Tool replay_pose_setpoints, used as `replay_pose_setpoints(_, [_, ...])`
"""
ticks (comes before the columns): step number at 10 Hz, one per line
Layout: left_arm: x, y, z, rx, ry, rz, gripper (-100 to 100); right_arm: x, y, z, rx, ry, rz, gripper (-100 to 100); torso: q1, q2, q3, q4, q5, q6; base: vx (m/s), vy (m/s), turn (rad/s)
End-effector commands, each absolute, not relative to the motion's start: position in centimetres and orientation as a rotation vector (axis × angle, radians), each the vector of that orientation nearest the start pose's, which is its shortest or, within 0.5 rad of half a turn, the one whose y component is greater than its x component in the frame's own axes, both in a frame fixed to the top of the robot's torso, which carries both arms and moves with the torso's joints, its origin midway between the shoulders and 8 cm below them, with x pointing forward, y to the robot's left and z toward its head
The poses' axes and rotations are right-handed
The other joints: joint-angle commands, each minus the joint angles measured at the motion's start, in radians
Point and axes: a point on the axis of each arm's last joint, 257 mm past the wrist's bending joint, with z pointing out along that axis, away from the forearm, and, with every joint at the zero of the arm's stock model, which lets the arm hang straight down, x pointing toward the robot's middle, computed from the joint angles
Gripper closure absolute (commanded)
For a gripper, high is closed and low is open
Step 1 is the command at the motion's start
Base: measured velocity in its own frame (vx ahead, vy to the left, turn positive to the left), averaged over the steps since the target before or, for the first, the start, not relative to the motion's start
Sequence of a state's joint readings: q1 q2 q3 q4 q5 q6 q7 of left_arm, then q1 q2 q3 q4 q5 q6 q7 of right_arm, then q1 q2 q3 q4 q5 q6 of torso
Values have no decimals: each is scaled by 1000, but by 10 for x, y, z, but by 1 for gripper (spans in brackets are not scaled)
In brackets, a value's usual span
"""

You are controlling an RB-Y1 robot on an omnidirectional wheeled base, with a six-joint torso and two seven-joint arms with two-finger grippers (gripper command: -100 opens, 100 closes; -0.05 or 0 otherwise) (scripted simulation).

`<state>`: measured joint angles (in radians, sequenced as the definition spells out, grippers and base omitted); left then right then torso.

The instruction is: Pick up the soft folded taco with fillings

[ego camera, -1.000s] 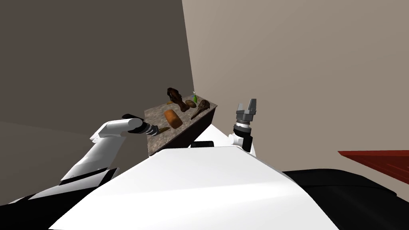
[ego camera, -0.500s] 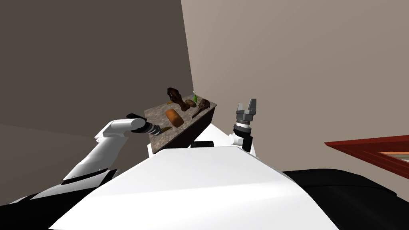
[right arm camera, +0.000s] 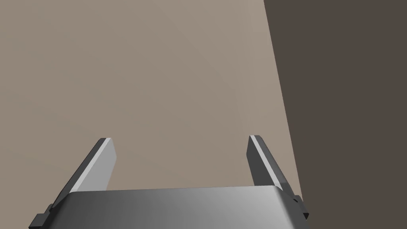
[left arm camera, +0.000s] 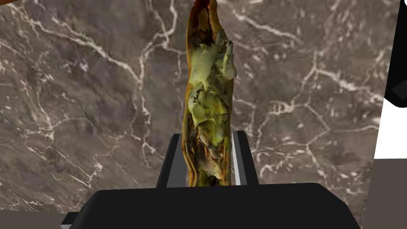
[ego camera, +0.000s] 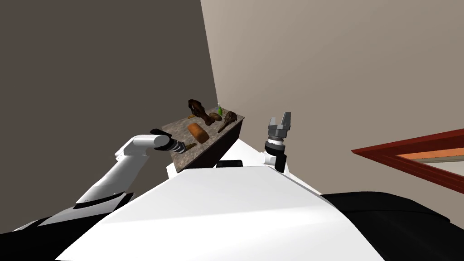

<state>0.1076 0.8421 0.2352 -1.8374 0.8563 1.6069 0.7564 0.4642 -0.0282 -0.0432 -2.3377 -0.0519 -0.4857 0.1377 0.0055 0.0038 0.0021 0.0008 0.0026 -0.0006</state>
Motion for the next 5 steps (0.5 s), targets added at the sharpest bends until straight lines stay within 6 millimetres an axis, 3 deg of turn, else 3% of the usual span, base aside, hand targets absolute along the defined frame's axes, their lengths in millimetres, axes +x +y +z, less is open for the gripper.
replay_pose_setpoints(1, [314, 446, -305, -2777, 1196, -301, 100, 333, -289, 60, 554, 580, 1195, 0, 0, 0, 0, 0, 0, 0, -112, 86, -189])
replay_pose_setpoints(4, [314, 446, -305, -2798, 1155, -304, 100, 333, -289, 60, 554, 580, 1194, 0, -2, -1, 0, 0, -1, -3, -34, 14, 11])
replay_pose_setpoints(5, [314, 446, -305, -2801, 1149, -303, 0, 333, -289, 60, 554, 580, 1194, 0, -3, -2, -1, 0, -1, -2, 0, 0, 0])
